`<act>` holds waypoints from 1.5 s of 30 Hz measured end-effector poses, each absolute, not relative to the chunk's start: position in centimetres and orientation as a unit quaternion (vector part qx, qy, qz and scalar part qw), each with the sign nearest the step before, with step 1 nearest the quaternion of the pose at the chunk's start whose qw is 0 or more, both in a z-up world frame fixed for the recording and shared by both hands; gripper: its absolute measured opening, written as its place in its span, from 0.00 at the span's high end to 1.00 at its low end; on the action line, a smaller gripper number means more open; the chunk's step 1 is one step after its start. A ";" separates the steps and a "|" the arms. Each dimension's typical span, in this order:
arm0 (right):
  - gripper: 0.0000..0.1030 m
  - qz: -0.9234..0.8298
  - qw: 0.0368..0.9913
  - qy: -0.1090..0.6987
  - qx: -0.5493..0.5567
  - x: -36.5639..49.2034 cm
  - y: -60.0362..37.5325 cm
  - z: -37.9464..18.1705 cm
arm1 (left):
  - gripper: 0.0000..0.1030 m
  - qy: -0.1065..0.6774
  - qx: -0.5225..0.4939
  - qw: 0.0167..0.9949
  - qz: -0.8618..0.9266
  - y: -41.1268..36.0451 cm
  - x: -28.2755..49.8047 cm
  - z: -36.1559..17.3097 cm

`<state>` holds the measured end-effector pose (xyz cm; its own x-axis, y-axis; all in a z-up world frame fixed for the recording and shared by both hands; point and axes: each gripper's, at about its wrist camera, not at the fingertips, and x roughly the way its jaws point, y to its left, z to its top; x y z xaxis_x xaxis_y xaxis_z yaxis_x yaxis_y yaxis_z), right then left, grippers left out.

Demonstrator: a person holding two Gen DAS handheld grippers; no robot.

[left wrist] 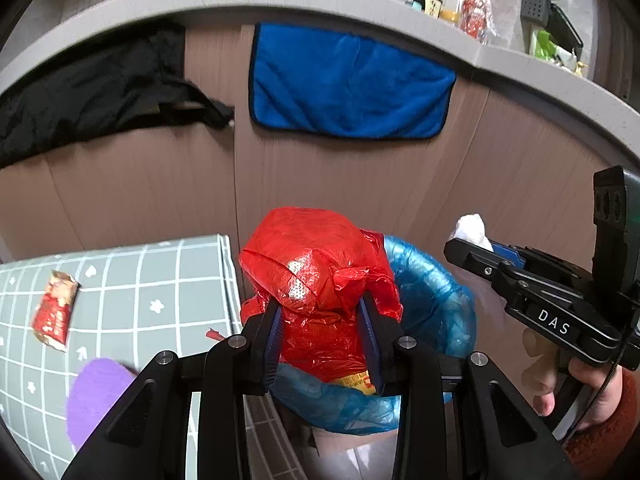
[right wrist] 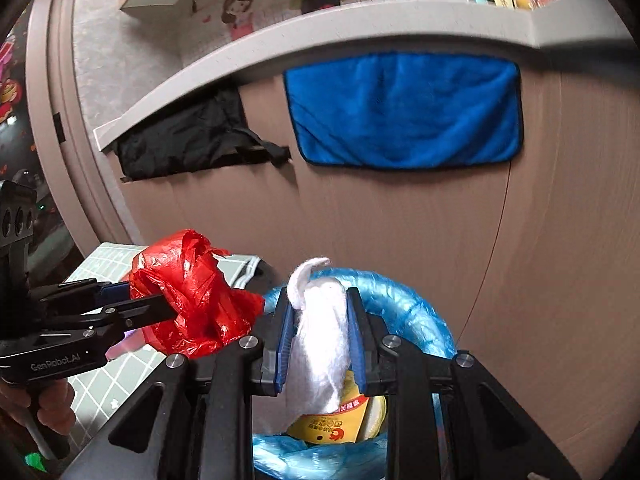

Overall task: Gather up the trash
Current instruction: 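Carry both items over the blue bin and open both tools to drop them, then grasp the red snack wrapper with the left tool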

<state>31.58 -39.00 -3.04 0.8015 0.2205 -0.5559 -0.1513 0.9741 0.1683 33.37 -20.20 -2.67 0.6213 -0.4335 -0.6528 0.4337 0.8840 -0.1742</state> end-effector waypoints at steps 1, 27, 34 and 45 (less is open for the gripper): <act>0.77 0.098 0.946 0.304 0.062 31.9 -39.2 -3.5 | 0.65 0.366 0.001 0.899 -0.241 -20.4 33.5 -3.0; 0.46 0.069 0.940 0.323 0.082 32.7 -40.9 -6.2 | 0.49 0.390 -0.085 0.883 -0.246 -18.3 36.0 -3.7; 0.46 0.073 0.946 0.305 0.079 31.4 -39.9 -4.4 | 0.49 0.363 -0.078 0.911 -0.178 -10.1 36.4 -1.5; 0.46 0.150 0.931 0.326 0.063 32.7 -31.6 -5.0 | 0.49 0.416 -0.126 0.897 -0.075 6.9 44.7 -6.6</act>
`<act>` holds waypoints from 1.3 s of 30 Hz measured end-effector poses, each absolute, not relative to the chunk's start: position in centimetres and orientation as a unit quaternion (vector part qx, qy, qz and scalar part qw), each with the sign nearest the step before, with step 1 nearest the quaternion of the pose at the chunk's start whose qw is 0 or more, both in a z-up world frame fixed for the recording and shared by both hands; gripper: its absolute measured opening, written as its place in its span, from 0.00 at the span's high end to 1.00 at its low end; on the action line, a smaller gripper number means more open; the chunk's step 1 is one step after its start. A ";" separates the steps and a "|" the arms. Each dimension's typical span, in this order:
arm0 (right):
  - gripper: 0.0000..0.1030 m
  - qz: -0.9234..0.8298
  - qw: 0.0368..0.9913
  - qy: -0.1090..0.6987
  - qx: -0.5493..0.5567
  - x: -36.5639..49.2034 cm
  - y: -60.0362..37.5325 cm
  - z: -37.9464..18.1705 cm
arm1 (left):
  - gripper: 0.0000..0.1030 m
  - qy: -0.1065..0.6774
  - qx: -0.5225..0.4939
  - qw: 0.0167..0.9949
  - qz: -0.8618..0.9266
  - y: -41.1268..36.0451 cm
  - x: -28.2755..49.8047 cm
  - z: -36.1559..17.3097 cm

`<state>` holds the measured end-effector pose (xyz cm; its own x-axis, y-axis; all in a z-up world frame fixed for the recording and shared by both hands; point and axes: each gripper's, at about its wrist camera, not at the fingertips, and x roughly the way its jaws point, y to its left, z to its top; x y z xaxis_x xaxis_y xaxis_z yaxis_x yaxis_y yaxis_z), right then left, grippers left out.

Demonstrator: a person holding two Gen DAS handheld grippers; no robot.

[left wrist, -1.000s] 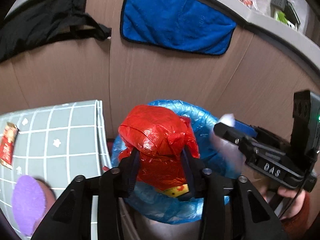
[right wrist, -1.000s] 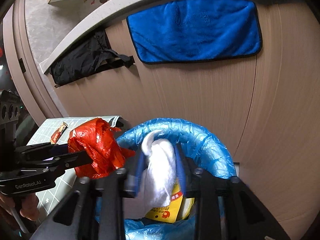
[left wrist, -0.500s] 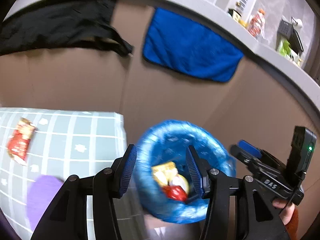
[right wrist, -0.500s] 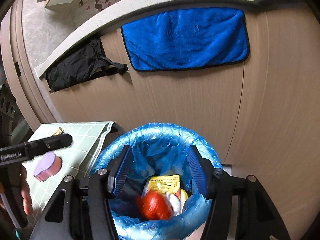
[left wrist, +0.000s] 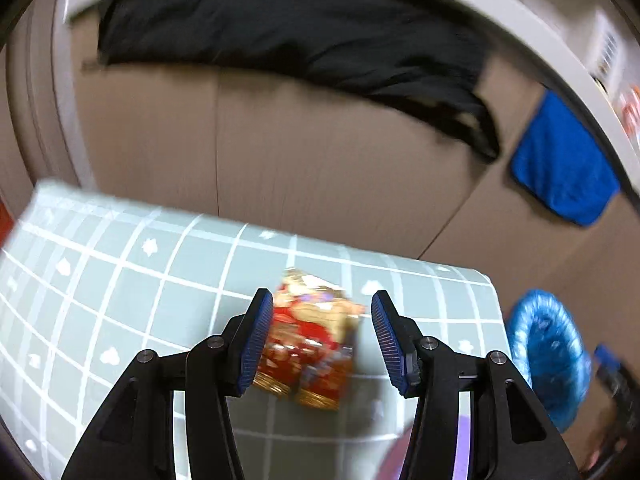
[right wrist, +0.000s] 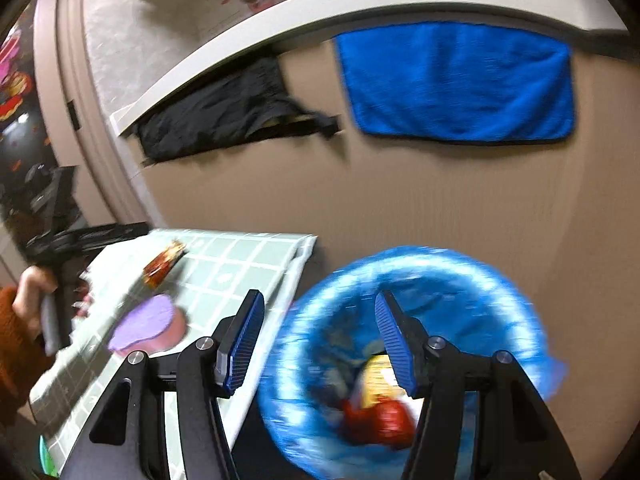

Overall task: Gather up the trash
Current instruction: 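Grasp the red snack wrapper with the left tool, then grasp the purple-pink sponge with the right tool and lift it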

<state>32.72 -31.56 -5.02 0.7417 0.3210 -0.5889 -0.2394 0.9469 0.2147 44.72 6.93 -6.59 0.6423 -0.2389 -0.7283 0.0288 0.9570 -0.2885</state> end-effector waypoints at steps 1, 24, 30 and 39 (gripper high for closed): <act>0.46 0.158 0.929 0.330 0.060 32.8 -30.6 -5.2 | 0.49 0.426 -0.142 0.890 -0.077 7.8 45.5 -7.5; 0.46 0.232 0.891 0.389 -0.004 32.8 -15.4 -6.2 | 0.93 0.427 -0.065 0.899 -0.064 9.8 37.5 -10.5; 0.46 0.238 0.877 0.418 0.026 32.9 -12.6 -7.7 | 0.93 0.402 -0.091 0.911 -0.030 15.2 30.6 -8.7; 0.34 0.151 0.892 0.426 0.015 34.3 -8.3 -9.4 | 0.93 0.405 -0.127 0.905 0.006 21.5 24.1 -9.7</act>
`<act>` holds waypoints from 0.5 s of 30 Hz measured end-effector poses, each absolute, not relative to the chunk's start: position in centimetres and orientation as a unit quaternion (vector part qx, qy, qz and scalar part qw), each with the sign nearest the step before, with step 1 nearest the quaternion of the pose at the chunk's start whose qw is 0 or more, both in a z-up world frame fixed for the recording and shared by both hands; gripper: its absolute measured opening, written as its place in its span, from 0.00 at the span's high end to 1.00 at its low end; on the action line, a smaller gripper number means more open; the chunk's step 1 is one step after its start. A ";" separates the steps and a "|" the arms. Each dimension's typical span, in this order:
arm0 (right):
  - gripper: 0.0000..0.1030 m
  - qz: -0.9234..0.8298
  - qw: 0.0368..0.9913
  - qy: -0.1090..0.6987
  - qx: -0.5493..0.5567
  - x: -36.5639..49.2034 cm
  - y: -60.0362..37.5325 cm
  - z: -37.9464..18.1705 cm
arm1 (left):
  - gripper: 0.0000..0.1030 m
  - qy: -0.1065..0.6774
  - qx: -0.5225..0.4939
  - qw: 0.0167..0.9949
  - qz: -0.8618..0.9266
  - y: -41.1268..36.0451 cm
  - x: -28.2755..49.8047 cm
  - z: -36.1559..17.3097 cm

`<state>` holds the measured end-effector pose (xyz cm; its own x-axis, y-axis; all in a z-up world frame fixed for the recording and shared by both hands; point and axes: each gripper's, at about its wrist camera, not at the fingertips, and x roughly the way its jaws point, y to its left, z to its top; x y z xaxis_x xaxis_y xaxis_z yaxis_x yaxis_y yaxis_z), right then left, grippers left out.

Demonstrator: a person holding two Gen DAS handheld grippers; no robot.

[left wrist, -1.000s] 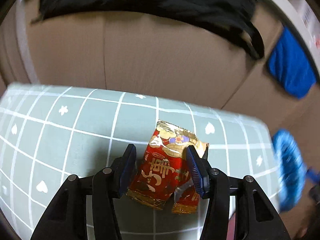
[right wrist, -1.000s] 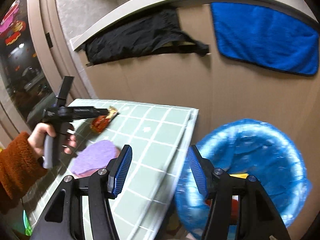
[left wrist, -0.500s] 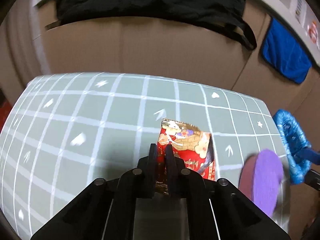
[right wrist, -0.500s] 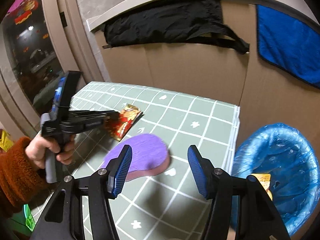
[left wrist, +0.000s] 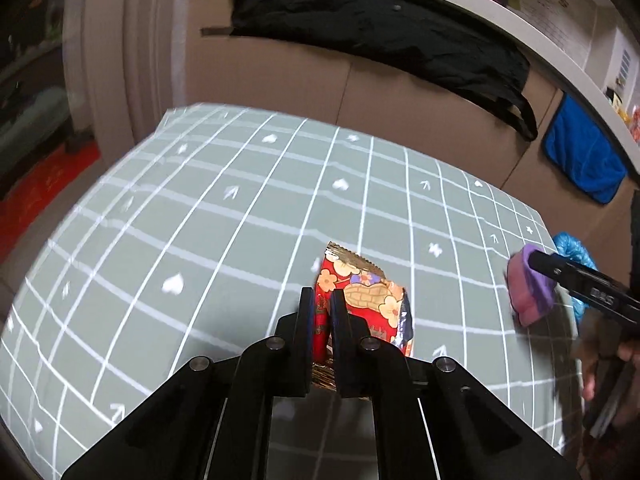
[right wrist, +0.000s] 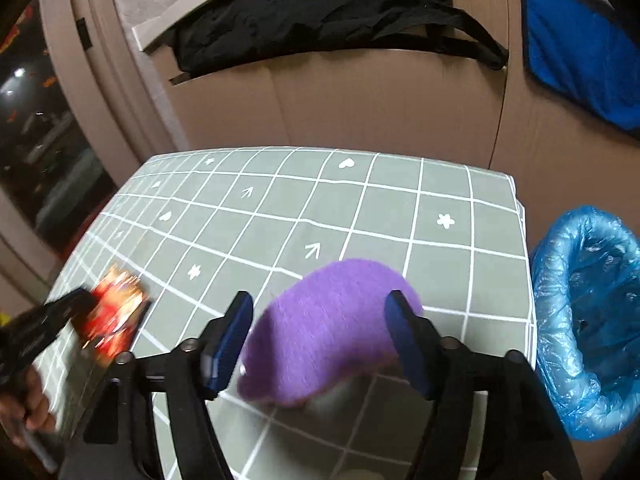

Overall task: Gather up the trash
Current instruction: 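Grasp the purple-pink sponge with the right tool and lift it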

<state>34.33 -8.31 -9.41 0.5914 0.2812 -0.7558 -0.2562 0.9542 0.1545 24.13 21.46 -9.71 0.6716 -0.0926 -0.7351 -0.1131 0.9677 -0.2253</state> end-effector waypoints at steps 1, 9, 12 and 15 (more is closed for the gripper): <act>0.34 0.142 0.894 0.424 0.006 34.3 -7.9 -9.5 | 0.93 0.408 -0.136 0.903 0.004 21.9 23.8 -10.0; 0.37 0.142 0.907 0.394 -0.039 32.2 -7.5 -8.8 | 0.73 0.435 -0.161 0.885 -0.040 21.0 24.3 -11.6; 0.35 0.142 0.917 0.373 0.001 31.2 -9.7 -7.6 | 0.68 0.431 -0.160 0.887 -0.043 20.6 24.3 -11.6; 0.34 0.138 0.906 0.398 0.048 31.8 -11.3 -8.3 | 0.66 0.428 -0.153 0.890 -0.041 20.1 24.4 -11.7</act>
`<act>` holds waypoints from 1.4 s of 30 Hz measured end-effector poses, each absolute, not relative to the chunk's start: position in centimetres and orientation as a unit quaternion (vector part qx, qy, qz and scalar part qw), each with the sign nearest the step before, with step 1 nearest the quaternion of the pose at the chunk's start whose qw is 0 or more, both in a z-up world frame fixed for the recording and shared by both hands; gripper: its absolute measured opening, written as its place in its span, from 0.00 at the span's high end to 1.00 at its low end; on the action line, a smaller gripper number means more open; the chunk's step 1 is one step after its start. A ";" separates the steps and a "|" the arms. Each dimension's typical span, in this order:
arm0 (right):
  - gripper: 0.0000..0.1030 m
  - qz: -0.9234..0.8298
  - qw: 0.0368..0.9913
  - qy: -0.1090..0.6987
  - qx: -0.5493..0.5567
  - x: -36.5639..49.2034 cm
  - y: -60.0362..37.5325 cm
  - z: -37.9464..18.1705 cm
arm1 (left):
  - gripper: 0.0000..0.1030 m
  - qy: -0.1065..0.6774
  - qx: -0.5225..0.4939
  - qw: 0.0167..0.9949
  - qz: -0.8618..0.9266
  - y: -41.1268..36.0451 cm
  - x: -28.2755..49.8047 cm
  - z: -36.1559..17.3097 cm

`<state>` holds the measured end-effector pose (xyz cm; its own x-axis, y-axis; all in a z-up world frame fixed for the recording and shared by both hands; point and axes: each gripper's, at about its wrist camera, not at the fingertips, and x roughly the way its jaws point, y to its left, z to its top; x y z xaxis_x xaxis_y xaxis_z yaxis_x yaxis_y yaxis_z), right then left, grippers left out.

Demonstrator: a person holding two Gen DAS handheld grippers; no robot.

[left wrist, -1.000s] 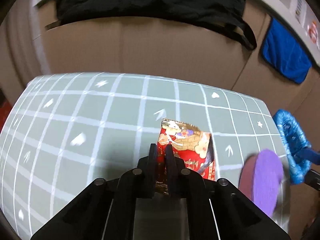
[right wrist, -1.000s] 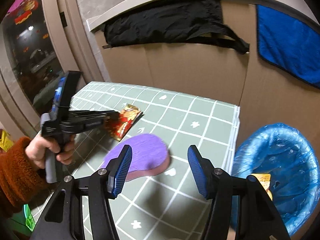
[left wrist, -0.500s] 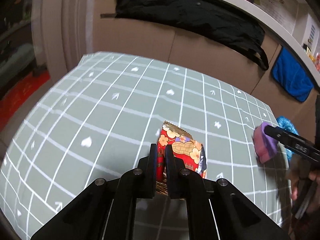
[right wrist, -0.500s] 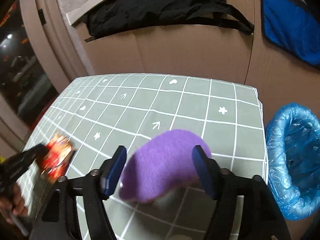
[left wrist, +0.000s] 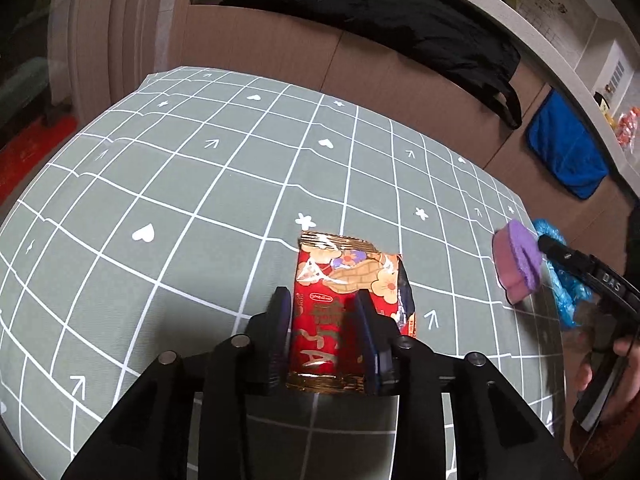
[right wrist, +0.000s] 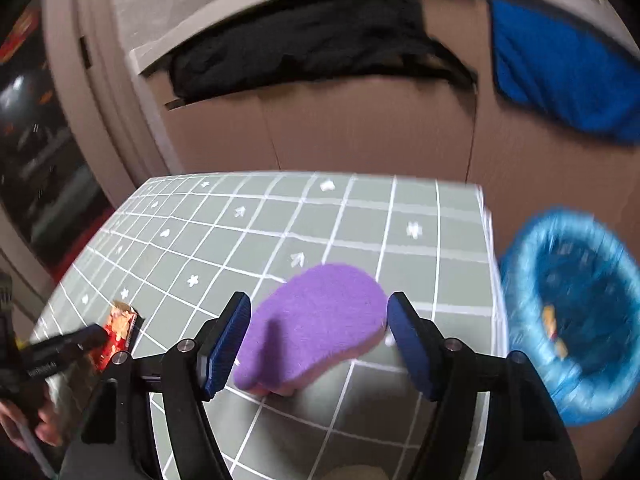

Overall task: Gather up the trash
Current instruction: 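Grasp the purple-pink sponge with the right tool and lift it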

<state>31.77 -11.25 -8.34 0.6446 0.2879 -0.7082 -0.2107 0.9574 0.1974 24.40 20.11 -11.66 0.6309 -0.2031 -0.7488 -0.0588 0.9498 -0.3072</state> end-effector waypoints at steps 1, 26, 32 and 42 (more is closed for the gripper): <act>0.34 0.140 0.895 0.417 0.071 32.3 -11.6 -9.1 | 0.66 0.427 -0.151 0.891 -0.040 20.0 24.4 -11.7; 0.70 0.303 0.876 0.367 -0.083 31.6 -0.6 -5.8 | 0.66 0.433 -0.168 0.885 -0.040 20.1 24.4 -11.8; 0.59 0.298 0.878 0.355 -0.122 30.9 0.7 -6.0 | 0.66 0.432 -0.172 0.884 -0.046 20.4 24.0 -11.8; 0.45 0.271 0.875 0.392 -0.081 33.1 -0.8 -8.0 | 0.66 0.433 -0.174 0.883 -0.045 20.6 24.1 -11.9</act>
<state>33.08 -0.81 -8.03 0.5455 0.4112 -0.7303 -0.5376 0.8402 0.0715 24.13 20.61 -11.92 0.6209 -0.2305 -0.7492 -0.0713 0.9352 -0.3468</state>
